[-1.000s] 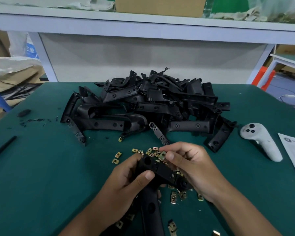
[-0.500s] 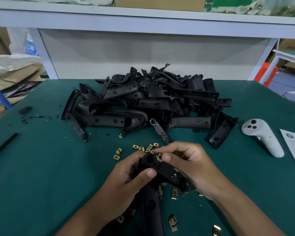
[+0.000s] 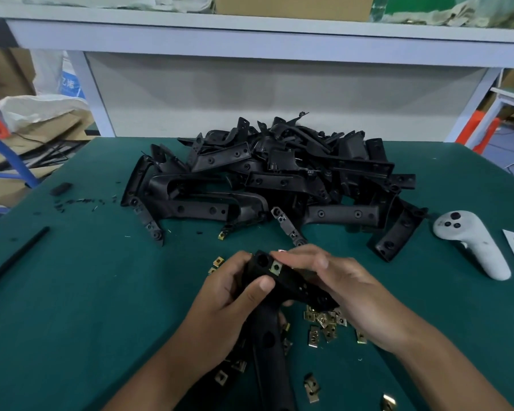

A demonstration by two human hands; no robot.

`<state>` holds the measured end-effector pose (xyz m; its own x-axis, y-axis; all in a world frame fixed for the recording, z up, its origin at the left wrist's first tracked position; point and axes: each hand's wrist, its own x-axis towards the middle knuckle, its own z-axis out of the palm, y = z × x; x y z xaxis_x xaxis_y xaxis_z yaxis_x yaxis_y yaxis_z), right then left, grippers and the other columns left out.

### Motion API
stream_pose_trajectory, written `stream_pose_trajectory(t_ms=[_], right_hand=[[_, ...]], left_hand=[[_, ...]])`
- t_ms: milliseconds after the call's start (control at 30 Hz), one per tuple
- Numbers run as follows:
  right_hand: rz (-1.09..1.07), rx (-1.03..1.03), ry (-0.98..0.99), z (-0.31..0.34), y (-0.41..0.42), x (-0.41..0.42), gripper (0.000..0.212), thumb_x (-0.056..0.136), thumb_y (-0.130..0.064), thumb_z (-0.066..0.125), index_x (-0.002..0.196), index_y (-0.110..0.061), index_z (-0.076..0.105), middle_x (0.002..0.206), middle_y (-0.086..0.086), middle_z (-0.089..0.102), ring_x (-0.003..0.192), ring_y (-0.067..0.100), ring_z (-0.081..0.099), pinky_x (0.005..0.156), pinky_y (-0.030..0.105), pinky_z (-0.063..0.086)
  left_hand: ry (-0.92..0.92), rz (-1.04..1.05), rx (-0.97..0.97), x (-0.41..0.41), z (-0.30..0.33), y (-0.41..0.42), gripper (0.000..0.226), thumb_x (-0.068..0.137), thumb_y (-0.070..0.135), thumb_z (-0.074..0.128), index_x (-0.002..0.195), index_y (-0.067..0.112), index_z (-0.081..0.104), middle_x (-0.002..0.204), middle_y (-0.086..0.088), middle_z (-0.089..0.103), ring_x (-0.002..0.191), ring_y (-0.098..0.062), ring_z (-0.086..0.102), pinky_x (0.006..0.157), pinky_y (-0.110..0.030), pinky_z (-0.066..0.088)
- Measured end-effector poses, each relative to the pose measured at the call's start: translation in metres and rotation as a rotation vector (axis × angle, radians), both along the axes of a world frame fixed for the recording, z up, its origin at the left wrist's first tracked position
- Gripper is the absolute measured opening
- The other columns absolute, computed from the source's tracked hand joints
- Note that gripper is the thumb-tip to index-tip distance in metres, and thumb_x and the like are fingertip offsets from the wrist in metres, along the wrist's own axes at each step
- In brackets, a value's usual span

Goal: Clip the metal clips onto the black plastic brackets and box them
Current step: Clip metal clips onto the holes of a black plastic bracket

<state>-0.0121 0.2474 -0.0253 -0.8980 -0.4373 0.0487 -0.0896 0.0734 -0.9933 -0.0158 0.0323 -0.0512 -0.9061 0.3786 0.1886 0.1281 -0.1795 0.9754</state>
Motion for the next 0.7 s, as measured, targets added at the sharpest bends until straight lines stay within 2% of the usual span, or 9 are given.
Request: stream_pose_trajectory(t_ms=[67,133,200,233,300,400,500,600,700], right_hand=[[-0.123,0.146,0.055,-0.003,0.002,-0.004,0.038,0.102,-0.056,0.044,0.13,-0.043,0.065,0.135,-0.019,0.061,0.134,0.002,0.051,0.11,0.033,0.036],[-0.243,0.524,0.246,-0.009,0.006,-0.009,0.027,0.099,-0.044,0.059,0.124,-0.04,0.068,0.122,-0.023,0.063,0.12,0.002,0.055,0.102,0.034,0.044],[-0.178,0.882,0.401,-0.019,0.007,-0.009,0.031,0.093,-0.05,0.064,0.122,-0.04,0.067,0.113,-0.029,0.054,0.11,-0.001,0.047,0.098,0.03,0.043],[-0.166,0.932,0.435,-0.022,0.006,-0.009,0.033,0.092,-0.053,0.064,0.122,-0.041,0.066,0.109,-0.032,0.05,0.107,-0.003,0.043,0.095,0.026,0.041],[-0.211,0.892,0.481,-0.026,0.005,-0.01,0.025,0.093,-0.046,0.066,0.118,-0.041,0.068,0.098,-0.035,0.047,0.101,-0.005,0.043,0.087,0.02,0.039],[-0.263,0.865,0.534,-0.026,0.004,-0.011,0.011,0.098,-0.036,0.065,0.108,-0.038,0.068,0.092,-0.034,0.05,0.096,-0.007,0.046,0.08,0.019,0.04],[-0.337,0.845,0.523,-0.026,0.005,-0.011,0.014,0.1,-0.032,0.06,0.111,-0.036,0.068,0.1,-0.027,0.06,0.1,-0.003,0.051,0.082,0.017,0.042],[-0.433,0.584,0.391,-0.021,0.003,-0.012,0.022,0.102,-0.029,0.058,0.118,-0.04,0.069,0.105,-0.022,0.066,0.102,0.0,0.06,0.081,0.015,0.046],[-0.363,0.259,0.155,-0.013,0.001,-0.009,0.023,0.104,-0.033,0.054,0.114,-0.044,0.071,0.092,-0.028,0.067,0.088,-0.008,0.061,0.076,0.008,0.044]], left_hand=[[-0.047,-0.005,0.053,-0.001,0.0,-0.002,0.032,0.095,0.044,0.065,0.108,0.015,0.064,0.094,-0.017,0.074,0.077,-0.031,0.074,0.065,-0.036,0.06],[-0.1,0.021,0.093,-0.003,0.003,-0.006,0.039,0.094,0.049,0.066,0.113,0.015,0.066,0.1,-0.018,0.074,0.085,-0.033,0.074,0.07,-0.034,0.061],[-0.19,0.017,0.149,-0.004,0.004,-0.008,0.038,0.091,0.053,0.068,0.114,0.023,0.071,0.106,-0.013,0.076,0.094,-0.029,0.075,0.076,-0.03,0.061],[-0.235,0.014,0.178,-0.005,0.004,-0.009,0.033,0.091,0.054,0.068,0.11,0.028,0.074,0.103,-0.009,0.077,0.093,-0.026,0.075,0.075,-0.028,0.06],[-0.311,0.032,0.209,-0.005,0.008,-0.008,0.02,0.09,0.051,0.067,0.095,0.036,0.078,0.089,-0.003,0.078,0.082,-0.018,0.075,0.067,-0.024,0.059],[-0.318,0.007,0.23,-0.005,0.009,-0.007,0.04,0.093,0.056,0.065,0.103,0.018,0.07,0.081,-0.014,0.067,0.072,-0.024,0.065,0.063,-0.026,0.054],[-0.282,-0.022,0.227,-0.006,0.008,-0.008,0.052,0.083,0.056,0.076,0.104,0.011,0.063,0.076,-0.014,0.058,0.066,-0.025,0.057,0.062,-0.027,0.051],[-0.242,-0.006,0.217,-0.008,0.006,-0.007,0.074,0.069,0.051,0.09,0.113,-0.001,0.06,0.071,-0.013,0.057,0.062,-0.025,0.055,0.06,-0.028,0.051],[-0.197,0.003,0.184,-0.009,0.005,-0.006,0.065,0.065,0.044,0.094,0.109,0.003,0.068,0.069,-0.013,0.06,0.06,-0.022,0.057,0.059,-0.029,0.052]])
